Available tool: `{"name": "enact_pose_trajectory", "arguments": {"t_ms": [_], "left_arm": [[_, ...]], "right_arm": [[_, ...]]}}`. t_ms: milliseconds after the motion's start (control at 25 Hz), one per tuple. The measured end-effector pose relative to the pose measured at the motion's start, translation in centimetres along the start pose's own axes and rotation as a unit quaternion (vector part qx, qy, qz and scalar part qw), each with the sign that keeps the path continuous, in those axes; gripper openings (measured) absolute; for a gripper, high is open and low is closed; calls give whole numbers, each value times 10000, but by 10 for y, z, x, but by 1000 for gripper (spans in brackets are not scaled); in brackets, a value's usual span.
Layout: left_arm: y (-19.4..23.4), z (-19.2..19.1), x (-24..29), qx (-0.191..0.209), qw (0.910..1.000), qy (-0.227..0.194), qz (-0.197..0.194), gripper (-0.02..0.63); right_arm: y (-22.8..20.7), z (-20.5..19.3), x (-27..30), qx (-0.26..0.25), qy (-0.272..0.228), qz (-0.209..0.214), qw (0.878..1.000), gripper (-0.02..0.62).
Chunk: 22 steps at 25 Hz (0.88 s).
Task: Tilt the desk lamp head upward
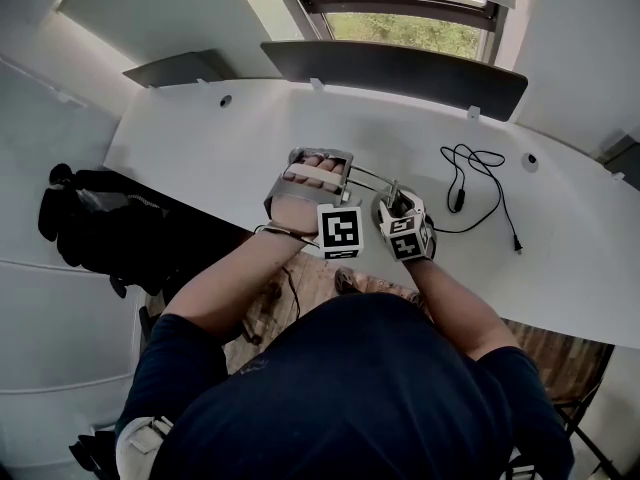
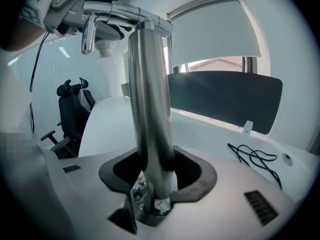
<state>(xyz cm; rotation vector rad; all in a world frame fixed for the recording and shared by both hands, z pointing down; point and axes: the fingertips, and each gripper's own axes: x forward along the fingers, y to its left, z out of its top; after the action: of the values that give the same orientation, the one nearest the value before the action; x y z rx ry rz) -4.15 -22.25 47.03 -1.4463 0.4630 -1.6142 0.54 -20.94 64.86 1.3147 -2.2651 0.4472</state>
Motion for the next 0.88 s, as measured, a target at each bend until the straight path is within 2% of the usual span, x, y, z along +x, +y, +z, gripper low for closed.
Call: {"name": "enact_pose_trajectory", "arguments": {"t_ms": [320, 480, 680, 880], "left_arm": [[0, 5, -10, 369, 9992, 22, -135, 87], [-4, 8, -9, 313, 9994, -52, -123, 87], [-4, 0, -9, 405, 9990, 132, 113, 87], [-4, -3, -16, 274, 9992, 118, 274, 91]], "right_arm": [[4, -1, 0, -101, 31, -50, 9999, 176], [6, -2, 0, -227, 23, 18, 9997, 178], [9, -3, -1, -558, 112, 239, 9981, 184], [9, 0, -12, -846, 194, 182, 9961, 198]]}}
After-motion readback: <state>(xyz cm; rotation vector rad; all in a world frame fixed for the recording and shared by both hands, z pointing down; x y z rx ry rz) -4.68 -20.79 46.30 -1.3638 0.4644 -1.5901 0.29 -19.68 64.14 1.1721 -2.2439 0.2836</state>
